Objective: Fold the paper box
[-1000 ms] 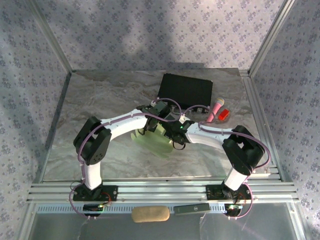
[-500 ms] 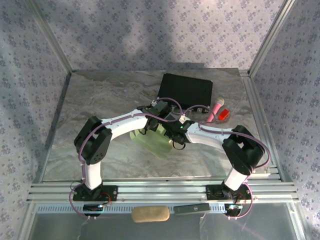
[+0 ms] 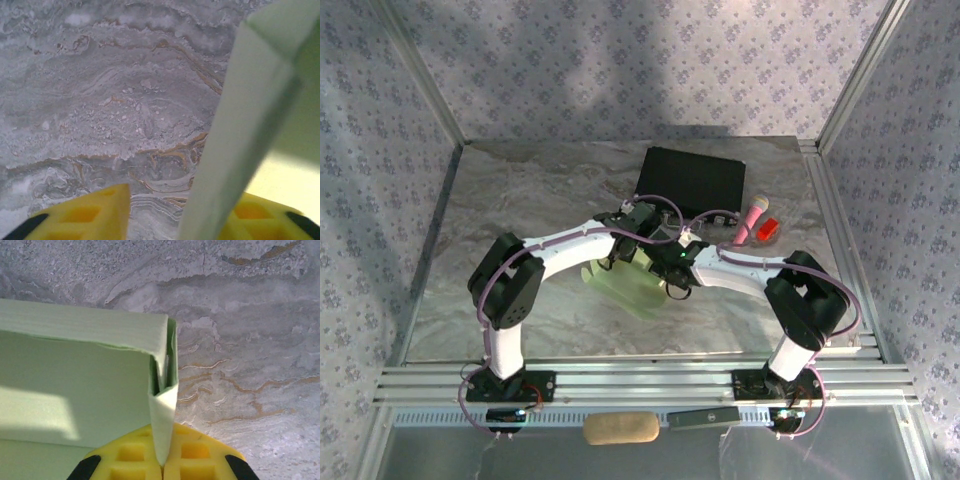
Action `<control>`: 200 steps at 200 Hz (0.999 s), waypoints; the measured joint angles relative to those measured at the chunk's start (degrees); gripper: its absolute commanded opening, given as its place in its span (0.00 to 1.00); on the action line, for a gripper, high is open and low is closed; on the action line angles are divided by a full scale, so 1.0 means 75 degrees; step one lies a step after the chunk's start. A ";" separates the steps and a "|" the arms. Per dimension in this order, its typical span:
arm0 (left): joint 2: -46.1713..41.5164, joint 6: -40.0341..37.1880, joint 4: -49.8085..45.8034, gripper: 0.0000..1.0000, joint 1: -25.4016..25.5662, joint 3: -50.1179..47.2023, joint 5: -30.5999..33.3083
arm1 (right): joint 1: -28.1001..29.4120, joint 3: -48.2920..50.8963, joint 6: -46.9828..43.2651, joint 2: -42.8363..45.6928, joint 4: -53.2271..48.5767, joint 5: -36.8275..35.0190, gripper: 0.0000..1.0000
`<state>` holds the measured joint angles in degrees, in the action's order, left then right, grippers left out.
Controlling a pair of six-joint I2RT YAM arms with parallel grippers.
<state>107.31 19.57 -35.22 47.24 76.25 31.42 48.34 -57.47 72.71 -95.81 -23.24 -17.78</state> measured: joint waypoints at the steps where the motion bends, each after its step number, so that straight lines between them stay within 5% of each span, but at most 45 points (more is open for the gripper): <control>1: -0.0006 0.0000 -0.0003 0.48 0.0000 -0.0003 -0.0003 | 0.0000 0.0000 0.0000 0.0000 0.0000 -0.0003 0.00; 46: -0.0860 0.0061 0.0038 0.54 0.0047 -0.0405 -0.0484 | -0.0012 -0.0009 0.0000 0.0000 0.0006 0.0009 0.00; 100: -0.2393 -0.0219 0.0376 0.40 -0.1285 -0.0784 -0.3515 | -0.0015 -0.0009 -0.0003 0.0000 0.0006 0.0009 0.00; 137: -0.2323 -0.0554 0.0309 0.28 -0.2049 -0.0868 -0.4803 | -0.0035 -0.0009 -0.0003 0.0003 0.0006 0.0032 0.00; 200: -0.1629 -0.0962 0.0347 0.24 -0.2148 -0.0970 -0.5875 | -0.0035 -0.0009 -0.0003 0.0000 0.0009 0.0035 0.00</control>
<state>95.09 12.36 -32.62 31.14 68.97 -12.64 48.07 -57.54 72.69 -95.81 -23.18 -17.52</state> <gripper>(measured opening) 0.245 0.056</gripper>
